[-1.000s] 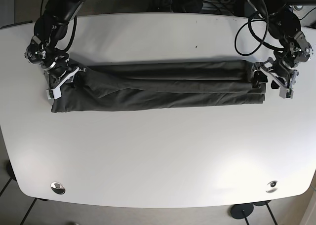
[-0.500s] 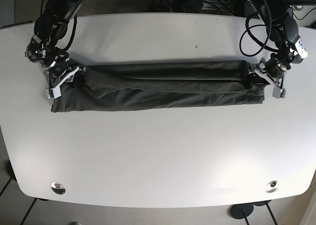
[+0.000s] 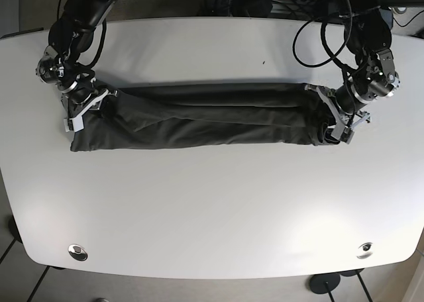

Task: Fold the T-shirt properly
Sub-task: 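Fold the strip end with the left gripper toward the right gripper, then fold the strip's other end with the right gripper toward the left gripper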

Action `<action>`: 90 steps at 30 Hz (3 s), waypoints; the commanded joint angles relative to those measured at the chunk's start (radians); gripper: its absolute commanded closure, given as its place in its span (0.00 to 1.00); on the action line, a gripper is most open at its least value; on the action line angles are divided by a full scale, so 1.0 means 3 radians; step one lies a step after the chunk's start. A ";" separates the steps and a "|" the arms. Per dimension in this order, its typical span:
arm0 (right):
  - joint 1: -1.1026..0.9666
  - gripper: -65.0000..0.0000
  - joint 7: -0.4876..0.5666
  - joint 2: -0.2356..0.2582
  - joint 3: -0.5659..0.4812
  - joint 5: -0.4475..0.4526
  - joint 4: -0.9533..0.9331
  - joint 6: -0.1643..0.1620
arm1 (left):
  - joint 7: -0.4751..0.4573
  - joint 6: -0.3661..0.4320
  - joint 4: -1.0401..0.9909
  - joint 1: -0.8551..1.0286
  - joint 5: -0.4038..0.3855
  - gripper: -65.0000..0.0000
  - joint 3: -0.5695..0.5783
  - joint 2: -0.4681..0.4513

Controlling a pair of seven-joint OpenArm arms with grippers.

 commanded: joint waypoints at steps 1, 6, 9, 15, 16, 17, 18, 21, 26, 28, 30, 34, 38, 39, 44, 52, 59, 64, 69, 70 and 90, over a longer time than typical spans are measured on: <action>0.0015 0.81 -0.0135 0.0014 -0.0006 -0.0121 0.0010 -0.0029 | -0.0069 -0.0005 0.0185 -0.0040 -0.0063 0.96 0.0326 0.0015; 0.0015 0.81 -0.0135 0.0014 -0.0011 -0.0121 0.0010 -0.0029 | -0.0069 0.0259 0.0001 -0.0193 -0.0063 0.96 0.0812 0.0378; 0.0015 0.81 -0.0135 0.0009 -0.0016 -0.0121 0.0010 -0.0029 | -0.0069 0.0269 -0.0189 -0.0296 -0.0063 0.96 0.0940 0.0506; 0.0015 0.81 -0.0135 0.0009 -0.0016 -0.0141 0.0010 -0.0029 | -0.0069 0.0269 -0.0562 -0.0526 -0.0063 0.96 0.0991 0.0767; 0.0010 0.81 -0.0135 0.0009 -0.0016 -0.0136 0.0010 -0.0029 | -0.0069 0.0269 -0.0613 -0.0572 -0.0063 0.96 0.0991 0.0793; 0.0005 0.81 -0.0135 0.0009 -0.0016 -0.0126 0.0010 -0.0029 | -0.0069 0.0274 -0.0654 -0.0613 -0.0058 0.96 0.0991 0.0813; 0.0005 0.81 -0.0135 0.0009 -0.0011 -0.0121 0.0010 -0.0029 | -0.0069 0.0274 -0.0721 -0.0654 -0.0058 0.96 0.0991 0.0844; 0.0000 0.81 -0.0135 0.0009 -0.0011 -0.0121 0.0010 -0.0029 | -0.0079 0.0407 -0.0925 -0.0730 -0.0058 0.96 0.0991 0.0885; -0.0006 0.81 -0.0140 0.0009 -0.0011 -0.0121 0.0010 -0.0029 | -0.0079 0.0591 -0.0966 -0.0771 -0.0063 0.73 0.1154 0.0885; -0.0006 0.81 -0.0140 0.0009 -0.0011 -0.0121 0.0010 -0.0029 | -0.0079 0.0602 -0.0951 -0.0771 -0.0063 0.64 0.1318 0.0880; 0.0000 0.81 -0.0140 0.0009 -0.0011 -0.0121 0.0010 -0.0029 | -0.0079 0.0770 -0.0940 -0.0792 -0.0063 0.62 0.1477 0.0880; 0.0010 0.81 -0.0140 -0.0037 -0.0016 -0.0121 0.0010 -0.0029 | -0.0079 0.1328 -0.0935 -0.0960 -0.0063 0.62 0.1942 0.0875; 0.0020 0.81 -0.0140 -0.0063 -0.0016 -0.0121 0.0010 -0.0029 | -0.0079 0.1384 -0.0644 -0.1032 -0.0063 0.62 0.2177 0.0885; 0.0035 0.81 -0.0140 -0.0068 -0.0016 -0.0121 0.0010 -0.0029 | -0.0079 0.1384 -0.0572 -0.1032 -0.0063 0.62 0.2208 0.0885; 0.0143 0.80 -0.0140 -0.0129 -0.0016 -0.0121 0.0333 -0.0029 | -0.0079 0.1384 -0.0363 -0.0894 -0.0068 0.62 0.1876 0.0690; 0.0255 0.78 -0.0150 -0.0150 0.0020 -0.0121 0.0721 -0.0029 | -0.0085 0.1374 -0.0153 -0.0469 -0.0068 0.63 0.1318 0.0235; 0.0552 0.20 -0.0514 -0.0001 0.0767 -0.0115 0.0506 -0.0029 | -0.0509 0.1348 -0.0327 -0.0224 -0.0063 1.00 0.1124 0.0220; 0.0721 0.19 -0.0580 0.0505 0.1058 0.0181 -0.0296 -0.0029 | -0.0535 0.0801 -0.0414 -0.0096 -0.0058 1.00 0.1073 0.0164; 0.0705 0.19 -0.0452 0.0899 0.1063 0.0585 -0.1176 -0.0029 | -0.0637 0.0786 -0.0777 -0.0117 -0.0063 1.00 0.1057 0.0128; 0.0700 0.19 -0.0452 0.0899 0.1063 0.0606 -0.1248 -0.0029 | -0.0729 0.0786 -0.0813 -0.0101 -0.0058 1.00 0.1057 0.0112; 0.0475 0.98 -0.0457 0.0255 0.0404 0.0585 -0.0777 -0.0029 | -0.0836 0.0801 -0.0869 -0.0111 -0.0063 1.00 0.1062 0.0046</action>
